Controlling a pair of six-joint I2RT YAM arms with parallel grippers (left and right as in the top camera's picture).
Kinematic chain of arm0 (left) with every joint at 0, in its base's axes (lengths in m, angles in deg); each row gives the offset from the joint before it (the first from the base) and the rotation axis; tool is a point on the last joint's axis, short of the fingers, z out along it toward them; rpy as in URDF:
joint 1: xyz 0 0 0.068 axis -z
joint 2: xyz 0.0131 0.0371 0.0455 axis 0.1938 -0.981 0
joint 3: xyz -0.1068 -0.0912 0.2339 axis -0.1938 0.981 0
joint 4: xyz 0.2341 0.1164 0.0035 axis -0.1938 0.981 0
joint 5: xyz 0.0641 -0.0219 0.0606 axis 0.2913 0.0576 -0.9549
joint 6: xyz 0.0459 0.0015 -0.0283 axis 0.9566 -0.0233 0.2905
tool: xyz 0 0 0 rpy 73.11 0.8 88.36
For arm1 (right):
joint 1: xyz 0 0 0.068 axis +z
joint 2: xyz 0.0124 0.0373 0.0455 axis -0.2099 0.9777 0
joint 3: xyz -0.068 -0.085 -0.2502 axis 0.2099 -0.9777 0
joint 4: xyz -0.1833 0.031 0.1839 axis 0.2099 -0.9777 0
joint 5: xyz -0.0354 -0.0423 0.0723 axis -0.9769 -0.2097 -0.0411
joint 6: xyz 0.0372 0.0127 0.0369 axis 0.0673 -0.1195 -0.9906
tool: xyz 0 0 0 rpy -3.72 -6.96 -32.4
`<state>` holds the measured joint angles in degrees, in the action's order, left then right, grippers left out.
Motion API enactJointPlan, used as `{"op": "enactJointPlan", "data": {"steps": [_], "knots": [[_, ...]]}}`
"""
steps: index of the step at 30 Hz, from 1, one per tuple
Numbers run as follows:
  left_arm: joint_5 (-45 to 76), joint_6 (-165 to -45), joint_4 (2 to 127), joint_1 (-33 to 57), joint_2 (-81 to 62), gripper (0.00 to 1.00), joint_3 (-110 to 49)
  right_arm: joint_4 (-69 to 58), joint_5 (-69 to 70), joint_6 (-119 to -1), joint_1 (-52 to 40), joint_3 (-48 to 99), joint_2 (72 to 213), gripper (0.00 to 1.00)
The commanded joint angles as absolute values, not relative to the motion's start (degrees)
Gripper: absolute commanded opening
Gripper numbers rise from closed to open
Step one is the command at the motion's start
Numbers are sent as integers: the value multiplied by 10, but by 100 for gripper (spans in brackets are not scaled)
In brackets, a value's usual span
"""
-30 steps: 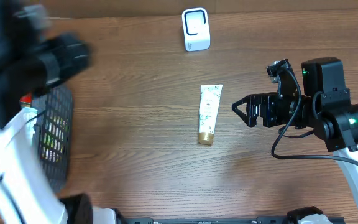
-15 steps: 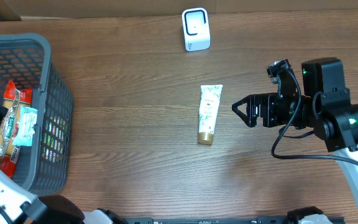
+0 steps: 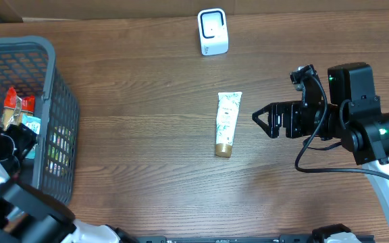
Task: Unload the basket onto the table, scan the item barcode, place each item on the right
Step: 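Reach the left gripper into the basket and grasp the green snack pack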
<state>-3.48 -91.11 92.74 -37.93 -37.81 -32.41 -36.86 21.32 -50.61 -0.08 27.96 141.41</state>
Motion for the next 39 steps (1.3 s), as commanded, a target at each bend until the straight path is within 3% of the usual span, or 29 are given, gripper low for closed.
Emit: {"op": "enactJointPlan", "data": {"steps": [1,6,16,20,24,29,37,39], "knots": [[-11,-835,928,-372,-432,74,-313,-367,201,-506,1,291,1416,100],[32,-781,920,-366,-473,70,-313,-367,199,-506,1,291,1419,100],[24,-770,877,-338,-507,73,-304,-367,199,-506,1,291,1447,100],[24,-766,864,-328,-518,68,-294,-367,199,-506,1,291,1451,100],[24,-766,859,-324,-521,52,-290,-366,199,-506,1,291,1451,100],[24,-766,859,-323,-521,4,-290,-367,200,-506,1,291,1451,100],[27,-767,907,-324,-521,5,-337,-368,210,-506,1,291,1451,100],[46,-766,930,-324,-521,16,-366,-368,210,-506,1,291,1451,100]]}}
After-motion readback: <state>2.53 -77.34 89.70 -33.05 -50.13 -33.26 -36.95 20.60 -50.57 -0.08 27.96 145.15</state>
